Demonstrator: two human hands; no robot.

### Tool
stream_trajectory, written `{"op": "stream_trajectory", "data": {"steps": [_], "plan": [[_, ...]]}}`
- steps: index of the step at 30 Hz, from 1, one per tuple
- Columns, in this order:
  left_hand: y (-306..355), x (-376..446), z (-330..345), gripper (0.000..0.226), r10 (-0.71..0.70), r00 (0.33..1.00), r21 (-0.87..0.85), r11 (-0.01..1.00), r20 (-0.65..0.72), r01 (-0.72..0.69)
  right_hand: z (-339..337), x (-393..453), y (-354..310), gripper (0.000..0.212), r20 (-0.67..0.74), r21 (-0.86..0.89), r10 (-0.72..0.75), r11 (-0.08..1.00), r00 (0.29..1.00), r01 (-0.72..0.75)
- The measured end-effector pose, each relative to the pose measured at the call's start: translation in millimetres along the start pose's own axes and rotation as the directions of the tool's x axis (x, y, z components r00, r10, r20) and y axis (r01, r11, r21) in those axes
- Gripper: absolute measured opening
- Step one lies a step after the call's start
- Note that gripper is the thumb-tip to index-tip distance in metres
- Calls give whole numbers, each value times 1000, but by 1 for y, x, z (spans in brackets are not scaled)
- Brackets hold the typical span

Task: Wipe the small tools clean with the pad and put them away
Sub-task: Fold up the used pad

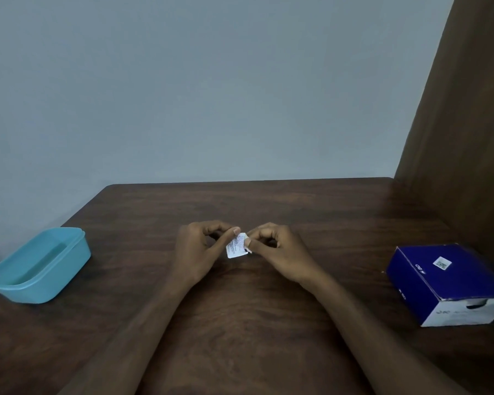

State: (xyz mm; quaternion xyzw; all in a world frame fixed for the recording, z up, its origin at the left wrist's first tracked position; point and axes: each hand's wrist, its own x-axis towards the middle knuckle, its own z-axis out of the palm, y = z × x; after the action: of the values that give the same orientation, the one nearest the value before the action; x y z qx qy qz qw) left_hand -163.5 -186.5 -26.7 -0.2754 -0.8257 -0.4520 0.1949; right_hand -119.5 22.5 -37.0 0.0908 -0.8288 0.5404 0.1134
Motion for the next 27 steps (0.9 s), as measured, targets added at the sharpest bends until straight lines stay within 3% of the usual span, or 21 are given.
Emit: {"op": "stream_trajectory", "data": {"steps": [11,16,27], "plan": [[6,1,-2,6,-43,999,-114,992,28,46,-2,3,3,10,-39,-117,-48,992,998,44],[4,0,1,18,-49,994,-189,980,95,66,-1,4,12,9,-71,-20,-30,999,997,29],[3,5,4,8,-56,998,-97,994,33,59,1,4,6,8,-96,-72,2,997,995,-9]]}}
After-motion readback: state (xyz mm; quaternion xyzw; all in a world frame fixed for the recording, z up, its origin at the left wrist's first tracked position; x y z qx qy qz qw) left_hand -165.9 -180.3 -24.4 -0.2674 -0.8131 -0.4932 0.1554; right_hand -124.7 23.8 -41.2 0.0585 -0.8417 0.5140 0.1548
